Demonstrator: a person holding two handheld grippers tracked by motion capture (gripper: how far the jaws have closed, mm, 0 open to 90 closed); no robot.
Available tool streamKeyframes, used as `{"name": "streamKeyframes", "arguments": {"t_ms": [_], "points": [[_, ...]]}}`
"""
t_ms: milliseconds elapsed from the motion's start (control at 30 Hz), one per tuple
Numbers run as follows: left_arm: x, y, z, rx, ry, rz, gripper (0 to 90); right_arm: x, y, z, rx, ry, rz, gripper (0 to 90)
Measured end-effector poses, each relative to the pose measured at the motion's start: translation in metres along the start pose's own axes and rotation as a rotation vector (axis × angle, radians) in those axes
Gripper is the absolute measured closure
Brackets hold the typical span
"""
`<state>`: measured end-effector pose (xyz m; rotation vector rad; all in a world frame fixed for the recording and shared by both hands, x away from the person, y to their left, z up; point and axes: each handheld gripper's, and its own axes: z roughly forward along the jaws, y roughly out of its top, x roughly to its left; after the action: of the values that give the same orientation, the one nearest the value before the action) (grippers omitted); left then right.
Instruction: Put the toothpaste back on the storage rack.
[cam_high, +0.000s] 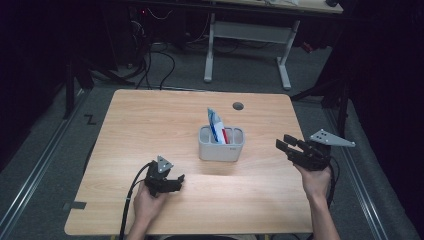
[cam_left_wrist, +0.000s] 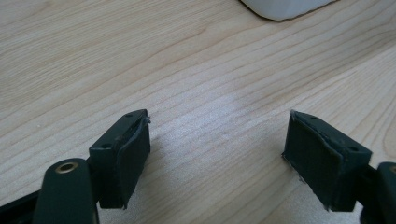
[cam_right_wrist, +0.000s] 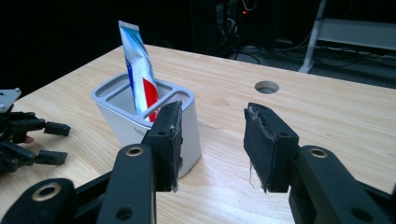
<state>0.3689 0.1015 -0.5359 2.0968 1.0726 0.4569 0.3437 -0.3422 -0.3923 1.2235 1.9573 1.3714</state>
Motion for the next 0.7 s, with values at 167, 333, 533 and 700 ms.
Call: {"name": "streamKeyframes", "arguments": {"t_ms": [167, 333, 533, 700], "points": [[0.0, 0.0, 0.0, 0.0, 0.0, 0.0, 22.9, -0.002, -0.004, -0.002, 0.006, -0.014, -0.001, 56.5], [0.0, 0.0, 0.0, 0.0, 0.0, 0.0, 22.9, -0.004, -0.009, -0.003, 0.006, -0.017, 0.007, 56.3], [0.0, 0.0, 0.0, 0.0, 0.0, 0.0, 22.9, -0.006, -0.016, -0.003, 0.012, -0.019, 0.021, 56.2], [0.0, 0.0, 0.0, 0.0, 0.0, 0.0, 22.9, -0.008, -0.023, -0.002, 0.018, -0.018, 0.037, 55.8]]}}
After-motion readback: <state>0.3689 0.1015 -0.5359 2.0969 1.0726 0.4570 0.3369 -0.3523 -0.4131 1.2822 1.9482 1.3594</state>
